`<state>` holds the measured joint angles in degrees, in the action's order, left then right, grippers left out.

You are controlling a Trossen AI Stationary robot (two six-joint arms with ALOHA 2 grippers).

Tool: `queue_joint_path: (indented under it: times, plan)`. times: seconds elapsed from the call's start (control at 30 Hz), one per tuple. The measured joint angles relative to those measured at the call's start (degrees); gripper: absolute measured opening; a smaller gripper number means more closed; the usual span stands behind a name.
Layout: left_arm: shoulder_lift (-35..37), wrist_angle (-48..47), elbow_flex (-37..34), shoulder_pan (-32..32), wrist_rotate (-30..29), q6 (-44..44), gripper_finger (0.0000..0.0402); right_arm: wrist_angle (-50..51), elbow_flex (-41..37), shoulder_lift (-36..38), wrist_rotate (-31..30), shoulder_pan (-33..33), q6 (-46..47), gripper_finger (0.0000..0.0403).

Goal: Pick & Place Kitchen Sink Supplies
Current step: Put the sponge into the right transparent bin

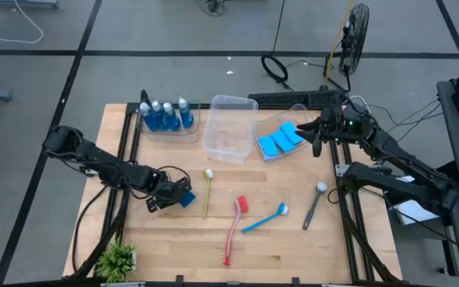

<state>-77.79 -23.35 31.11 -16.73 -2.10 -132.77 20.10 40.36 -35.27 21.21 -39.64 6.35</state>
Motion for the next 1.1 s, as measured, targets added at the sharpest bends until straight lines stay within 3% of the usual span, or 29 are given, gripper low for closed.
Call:
queue_joint_path:
  times: [0.53, 0.63, 0.93, 1.1]
  plan:
    - [-0.1, -3.0, 0.0, 0.0, -0.9, 0.3, 0.0207, -2.5, -0.1, 0.0, 0.0, 0.0, 0.0, 0.0105]
    - [-0.1, -3.8, 0.0, 0.0, -1.1, 0.4, 0.0173, -2.5, -0.1, 0.0, 0.0, 0.0, 0.0, 0.0105]
    - [-0.1, -5.7, 0.0, 0.0, -1.3, 2.7, 0.0020, -2.5, -0.1, 0.0, 0.0, 0.0, 0.5, 0.0105]
    - [-0.1, -6.4, 0.0, 0.0, -0.4, 5.0, 0.0009, -2.4, -0.1, 0.0, 0.0, 0.0, 1.4, 0.0105]
